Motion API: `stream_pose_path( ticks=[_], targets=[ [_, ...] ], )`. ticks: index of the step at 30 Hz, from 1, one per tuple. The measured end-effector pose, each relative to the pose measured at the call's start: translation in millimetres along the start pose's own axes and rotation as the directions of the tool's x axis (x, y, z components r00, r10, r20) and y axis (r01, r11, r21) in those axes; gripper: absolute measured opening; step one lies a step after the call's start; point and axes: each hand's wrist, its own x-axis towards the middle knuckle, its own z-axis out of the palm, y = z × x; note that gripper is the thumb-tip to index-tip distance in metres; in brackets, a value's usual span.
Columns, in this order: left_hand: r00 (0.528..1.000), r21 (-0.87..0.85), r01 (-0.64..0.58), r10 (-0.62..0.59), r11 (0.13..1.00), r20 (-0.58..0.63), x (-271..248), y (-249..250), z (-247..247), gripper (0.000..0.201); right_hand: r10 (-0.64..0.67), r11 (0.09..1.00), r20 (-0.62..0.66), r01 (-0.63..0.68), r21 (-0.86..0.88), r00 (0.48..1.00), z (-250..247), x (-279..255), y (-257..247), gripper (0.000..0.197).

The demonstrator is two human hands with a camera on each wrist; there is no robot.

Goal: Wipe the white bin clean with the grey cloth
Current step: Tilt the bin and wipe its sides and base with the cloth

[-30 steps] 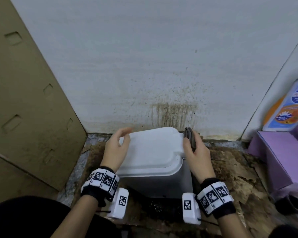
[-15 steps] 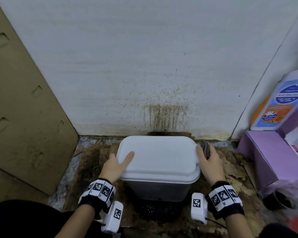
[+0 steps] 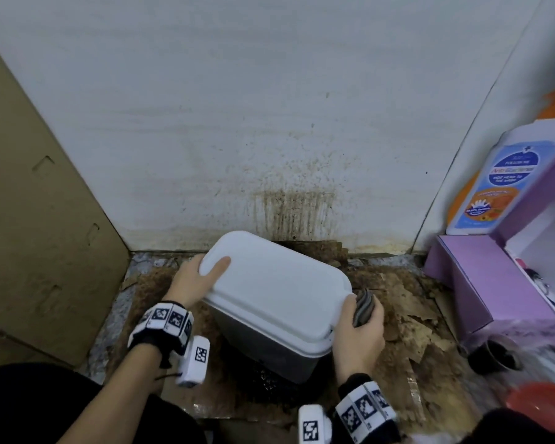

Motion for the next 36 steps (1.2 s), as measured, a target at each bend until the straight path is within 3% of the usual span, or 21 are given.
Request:
stream_pose_path(
  ticks=[1, 4, 9, 14, 19, 22, 25, 26, 28, 30, 32, 36],
  targets=[
    [1.000, 0.018, -0.014, 0.014, 1.000, 0.004, 4, -1, -2, 0.102, 0.000, 1.000, -0.012, 0.000, -0.002, 1.000, 4, -11, 3, 0.051],
    [1.000, 0.023, -0.017, 0.017, 1.000, -0.011, 12, -6, 0, 0.091, -0.023, 0.999, -0.037, 0.021, -0.039, 0.999, 14, -35, 12, 0.055],
    [0.999, 0.010, 0.033, -0.033, 0.999, -0.031, 10, -9, 13, 0.101, 0.014, 1.000, -0.063, -0.016, -0.023, 0.998, 7, -21, 20, 0.053],
    [0.993, 0.002, 0.064, -0.064, 0.998, -0.102, 1, -11, 27, 0.075, 0.018, 0.999, -0.018, -0.018, -0.026, 1.000, -10, 12, 16, 0.036],
    [0.974, -0.112, 0.172, -0.186, 0.979, -0.133, -10, -20, 37, 0.099, -0.001, 0.998, -0.003, 0.000, -0.069, 1.000, -16, 38, 9, 0.033],
    [0.958, -0.291, 0.237, -0.273, 0.927, -0.088, -26, -21, 45, 0.113, -0.066, 0.993, 0.082, 0.073, -0.089, 0.994, -18, 54, -5, 0.030],
    [0.968, -0.434, 0.212, -0.249, 0.876, -0.031, -45, -18, 58, 0.071, -0.150, 0.968, 0.269, 0.196, -0.154, 0.951, -14, 72, -18, 0.035],
    [0.973, -0.461, 0.200, -0.232, 0.864, -0.012, -51, -19, 64, 0.069, -0.148, 0.959, 0.357, 0.222, -0.177, 0.922, -12, 78, -20, 0.040],
    [0.977, -0.500, 0.202, -0.208, 0.842, 0.043, -61, -19, 78, 0.083, -0.075, 0.938, 0.539, 0.242, -0.247, 0.839, -9, 82, -24, 0.050],
    [0.970, -0.496, 0.240, -0.228, 0.834, 0.087, -66, -20, 90, 0.104, -0.018, 0.892, 0.656, 0.309, -0.331, 0.754, -6, 82, -24, 0.047],
    [0.964, -0.512, 0.263, -0.241, 0.818, 0.111, -72, -17, 100, 0.112, -0.019, 0.882, 0.682, 0.333, -0.332, 0.731, -6, 81, -22, 0.043],
    [0.967, -0.544, 0.249, -0.241, 0.801, 0.088, -75, -14, 107, 0.107, -0.018, 0.898, 0.705, 0.321, -0.301, 0.709, -11, 79, -22, 0.041]
  ],
)
